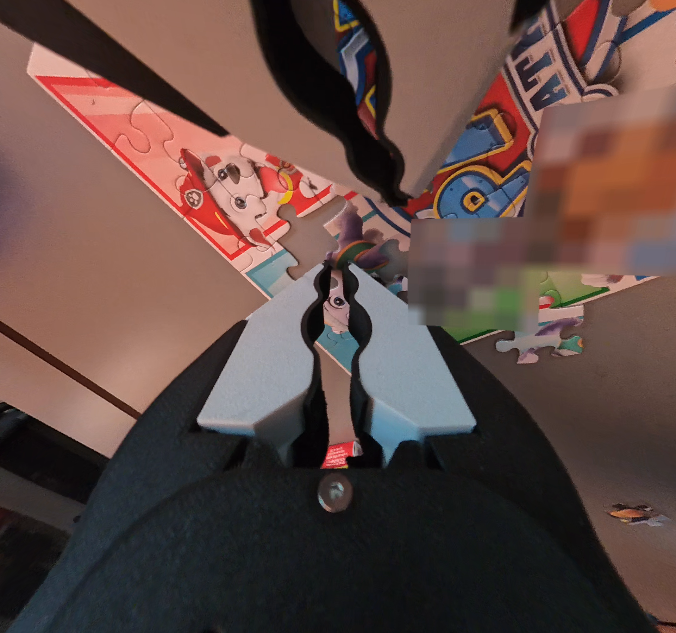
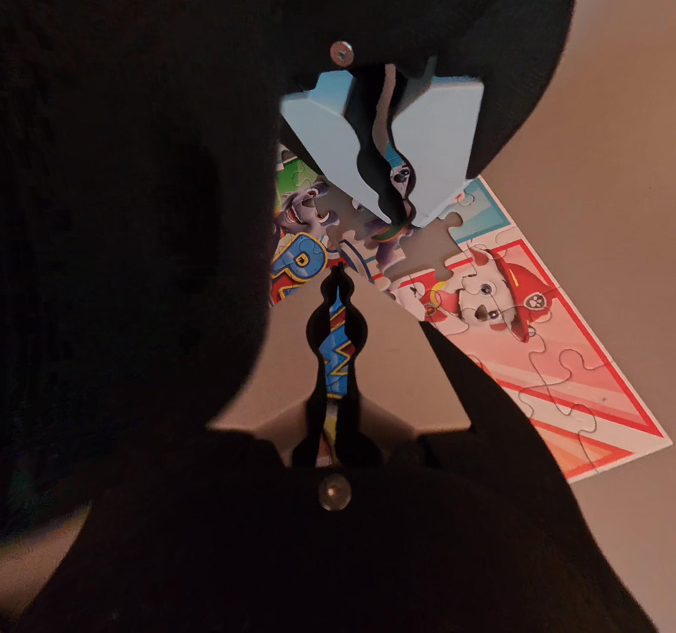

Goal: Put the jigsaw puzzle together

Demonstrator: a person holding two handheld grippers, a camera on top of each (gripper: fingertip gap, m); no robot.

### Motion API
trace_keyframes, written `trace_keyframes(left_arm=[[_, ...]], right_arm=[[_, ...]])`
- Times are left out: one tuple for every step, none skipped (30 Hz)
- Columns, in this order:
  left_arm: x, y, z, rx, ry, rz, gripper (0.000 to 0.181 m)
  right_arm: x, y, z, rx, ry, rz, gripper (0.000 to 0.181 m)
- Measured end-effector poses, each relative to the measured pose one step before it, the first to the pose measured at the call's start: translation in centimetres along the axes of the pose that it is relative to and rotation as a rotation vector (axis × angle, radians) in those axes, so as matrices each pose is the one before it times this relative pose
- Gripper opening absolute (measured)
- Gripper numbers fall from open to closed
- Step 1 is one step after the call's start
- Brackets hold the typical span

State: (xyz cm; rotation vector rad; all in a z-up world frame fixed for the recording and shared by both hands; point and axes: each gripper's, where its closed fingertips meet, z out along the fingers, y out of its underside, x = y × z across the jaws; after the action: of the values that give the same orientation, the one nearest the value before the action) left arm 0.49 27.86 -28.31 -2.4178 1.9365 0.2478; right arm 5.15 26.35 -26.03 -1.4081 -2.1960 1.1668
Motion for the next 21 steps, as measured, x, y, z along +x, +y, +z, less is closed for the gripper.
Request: trace_keyframes(left_arm=[[0.018,-0.053,0.064,0.0004,0.0049,-0.0064,0.005],[0.115,-0.015,0.085,-0.0007,0.0029,-0.0008,0.005],[-0.066,0.007,0.005,-0.0009,0.0027,-0.007,0.005],[-0.086,0.029,0.009,-0.0013,0.0014,-0.0028,0.005],[-0.087,-0.01,-0.011,-0.0013,0.0001,0.0017,0.005],[-0.081,-0.012,-0.029,-0.0015,0.0011,-0.0016,0.005],[-0.057,-0.036,-0.011,0.0013,0.0018,0.0001,0.006],[-0.087,-0.008,-0.012,0.0016,0.0021,-0.0006,0.006],[-0.068,0.018,0.025,0.0012,0.0016,-0.0028,0.006],[-0.08,0.006,0.005,0.004,0.0049,-0.005,0.006],[-0.048,-0.037,-0.009,0.0073,0.0042,-0.0043,0.006],[0.02,-0.056,-0.028,0.0104,0.0089,-0.0033,0.006],[-0.053,0.003,-0.033,0.0085,0.0031,-0.0025,0.006],[-0.074,-0.02,-0.029,0.0082,0.0011,-0.001,0.006],[-0.037,0.004,0.039,0.009,-0.0003,0.001,0.006],[-0.067,-0.024,0.01,0.0074,-0.0015,-0.0015,0.007],[-0.054,-0.078,-0.02,0.0075,-0.0004,-0.0026,0.006],[-0.04,-0.026,-0.006,0.0079,0.0011,-0.0038,0.007],[0.029,0.018,-0.024,0.0081,0.006,-0.006,0.007],[0.021,0.035,-0.028,0.01,0.0043,-0.0013,0.008],[-0.002,-0.013,0.005,0.0112,0.001,0.0016,0.008]], right_arm=[[0.075,0.158,0.253,-0.0132,0.0075,-0.004,0.0],[0.09,0.156,0.193,-0.0109,0.0064,0.0024,0.0],[0.145,0.012,0.048,0.0005,0.0045,0.0108,0.0],[0.081,0.023,-0.024,0.0004,0.0014,0.0049,0.0],[0.077,0.059,-0.026,-0.0021,0.0031,0.0001,0.0],[0.02,0.056,-0.025,-0.0019,0.0001,0.002,0.0],[-0.017,0.063,-0.003,-0.0014,-0.0045,0.0041,0.0],[-0.021,0.074,-0.013,-0.0009,-0.0039,0.0027,0.0],[0.03,0.069,-0.038,-0.0013,-0.0006,0.0038,0.0],[0.061,0.061,-0.05,-0.0018,-0.0003,0.0049,0.0],[-0.001,0.034,-0.03,0.001,-0.0027,0.002,0.0],[-0.021,0.008,-0.029,0.0018,-0.0028,-0.0004,0.0],[-0.019,-0.026,-0.011,0.0022,-0.0022,0.0012,0.0],[-0.112,-0.045,0.025,0.0028,-0.0068,0.003,0.0],[-0.1,-0.062,0.026,0.003,-0.0065,0.0023,0.0],[-0.025,-0.042,-0.001,0.0016,-0.002,0.0008,0.0],[0.061,-0.008,-0.017,0.0008,0.0035,-0.0003,0.0],[0.006,-0.005,-0.012,0.0012,-0.0006,0.0009,0.0],[-0.011,-0.025,0.003,0.0029,-0.0023,0.0034,0.0],[0.036,-0.03,-0.005,0.0027,0.0007,0.0024,0.0],[0.002,0.0,-0.003,0.0005,0.0004,-0.0001,0.0]])
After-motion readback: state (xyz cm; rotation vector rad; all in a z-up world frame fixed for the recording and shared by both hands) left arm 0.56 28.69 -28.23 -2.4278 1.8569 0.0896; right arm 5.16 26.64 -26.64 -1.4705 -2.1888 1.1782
